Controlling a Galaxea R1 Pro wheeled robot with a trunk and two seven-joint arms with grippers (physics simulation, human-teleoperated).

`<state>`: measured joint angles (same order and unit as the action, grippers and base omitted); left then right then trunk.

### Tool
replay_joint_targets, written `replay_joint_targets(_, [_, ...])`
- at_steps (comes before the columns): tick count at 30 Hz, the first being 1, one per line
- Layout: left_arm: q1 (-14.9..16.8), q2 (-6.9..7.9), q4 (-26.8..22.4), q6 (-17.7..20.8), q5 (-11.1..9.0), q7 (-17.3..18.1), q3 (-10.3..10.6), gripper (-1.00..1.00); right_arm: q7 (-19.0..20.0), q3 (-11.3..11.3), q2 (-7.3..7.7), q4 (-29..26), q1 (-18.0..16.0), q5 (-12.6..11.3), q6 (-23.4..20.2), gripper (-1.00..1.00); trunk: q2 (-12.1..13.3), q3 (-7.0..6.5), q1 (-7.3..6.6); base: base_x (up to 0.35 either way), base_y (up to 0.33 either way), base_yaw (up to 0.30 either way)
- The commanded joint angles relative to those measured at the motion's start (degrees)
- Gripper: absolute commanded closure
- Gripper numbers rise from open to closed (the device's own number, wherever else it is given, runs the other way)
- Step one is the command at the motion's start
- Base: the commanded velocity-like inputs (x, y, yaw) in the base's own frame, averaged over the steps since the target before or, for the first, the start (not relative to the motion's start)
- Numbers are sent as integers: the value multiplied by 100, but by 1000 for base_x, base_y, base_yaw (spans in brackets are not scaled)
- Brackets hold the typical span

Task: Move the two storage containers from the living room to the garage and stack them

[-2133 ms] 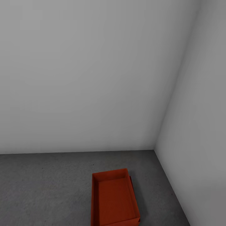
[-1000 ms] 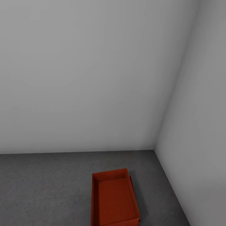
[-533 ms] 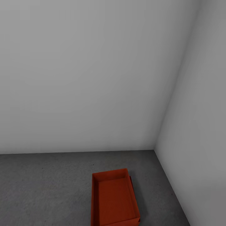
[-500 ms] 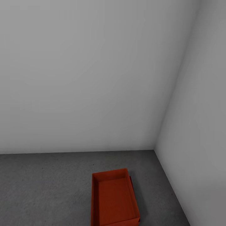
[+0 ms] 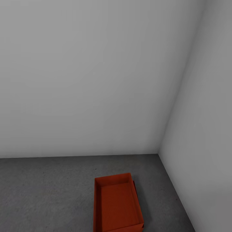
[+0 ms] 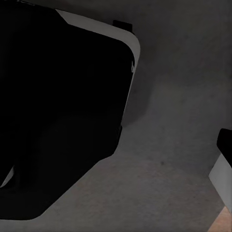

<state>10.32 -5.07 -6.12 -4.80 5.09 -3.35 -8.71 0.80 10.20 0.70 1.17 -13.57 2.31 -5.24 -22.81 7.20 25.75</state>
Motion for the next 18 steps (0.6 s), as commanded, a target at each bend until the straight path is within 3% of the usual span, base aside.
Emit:
replay_joint_targets(1, [5,-3,6,-21,53,-19,-43,-100,8,26,0,6,-7,24,-12,-100,-11,11,3,0,0,0])
replay_joint_targets(18, [5,-3,6,-21,53,-19,-43,-100,8,26,0,6,-7,24,-12,-100,-11,11,3,0,0,0])
